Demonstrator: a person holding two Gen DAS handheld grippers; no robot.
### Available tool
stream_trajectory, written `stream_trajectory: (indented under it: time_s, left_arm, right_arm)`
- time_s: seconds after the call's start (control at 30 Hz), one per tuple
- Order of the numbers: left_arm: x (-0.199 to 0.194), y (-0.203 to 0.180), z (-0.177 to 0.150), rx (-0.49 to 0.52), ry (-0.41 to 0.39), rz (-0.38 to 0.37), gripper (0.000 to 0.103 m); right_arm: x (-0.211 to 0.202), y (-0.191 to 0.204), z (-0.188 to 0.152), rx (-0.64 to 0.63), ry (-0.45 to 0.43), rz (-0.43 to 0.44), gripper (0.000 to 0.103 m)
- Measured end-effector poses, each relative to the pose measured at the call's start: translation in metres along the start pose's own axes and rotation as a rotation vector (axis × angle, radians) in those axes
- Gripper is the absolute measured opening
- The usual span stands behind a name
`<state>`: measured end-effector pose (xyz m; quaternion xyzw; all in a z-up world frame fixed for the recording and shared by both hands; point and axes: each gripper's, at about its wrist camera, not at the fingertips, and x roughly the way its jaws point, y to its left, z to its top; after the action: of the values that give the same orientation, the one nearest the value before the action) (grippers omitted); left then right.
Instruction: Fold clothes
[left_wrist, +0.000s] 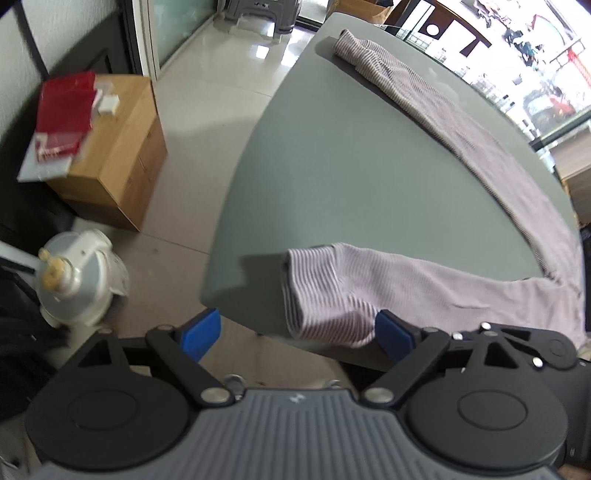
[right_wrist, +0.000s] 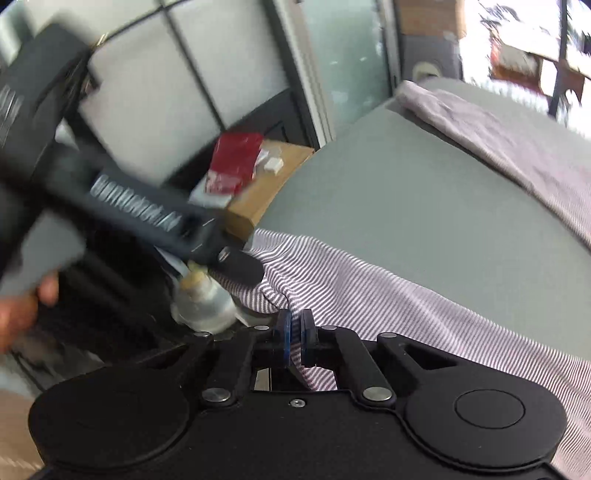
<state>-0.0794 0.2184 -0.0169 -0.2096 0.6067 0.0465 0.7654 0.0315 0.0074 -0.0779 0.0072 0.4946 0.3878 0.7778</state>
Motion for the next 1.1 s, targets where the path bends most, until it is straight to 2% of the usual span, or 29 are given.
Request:
stream_trajectory:
  time_s: [0.1,0.2,0.37,0.47,0.6,0.67,0.8,0.97,1.07,1.1]
  left_arm:
    - [0.000,-0.005,-0.004,-0.040,0.009,-0.031,0.093]
    - [0.007,0.000,-0.004,-0.150,0.049,-0.122,0.093]
    - [0.013,0.004,-0.002,-0.268,0.090,-0.178,0.093]
    - [0.009,0.005,-0.005,-0.304,0.089,-0.181,0.093]
    - [0.002,0.018,-0.007,-0.377,0.043,-0.115,0.094]
    - [0.002,0.023,-0.008,-0.411,0.034,-0.121,0.091]
    - [0.009,0.028,-0.009,-0.444,0.049,-0.178,0.065]
    - [0.009,0.025,-0.009,-0.457,0.043,-0.197,0.058]
    - [0.008,0.024,-0.008,-0.461,0.025,-0.223,0.040]
    - [0.009,0.024,-0.008,-0.461,0.022,-0.230,0.030]
  right_arm:
    - [-0.006,-0.020,0.003,0.105,-0.022,0.031,0.006]
    - [-0.009,-0.036,0.002,0.191,-0.029,0.059,0.006]
    - [-0.006,-0.035,0.005,0.200,-0.022,0.067,0.006]
    - [-0.007,-0.029,0.005,0.169,-0.015,0.070,0.007]
    - [-0.005,-0.021,0.007,0.127,-0.007,0.091,0.010]
    - [-0.001,-0.019,0.009,0.102,0.002,0.081,0.010]
    - [-0.003,-0.016,0.008,0.097,-0.001,0.077,0.011]
    - [-0.006,-0.019,0.007,0.124,-0.011,0.072,0.011]
    - [-0.008,-0.020,0.006,0.132,-0.018,0.076,0.011]
    - [-0.009,-0.020,0.005,0.134,-0.019,0.077,0.012]
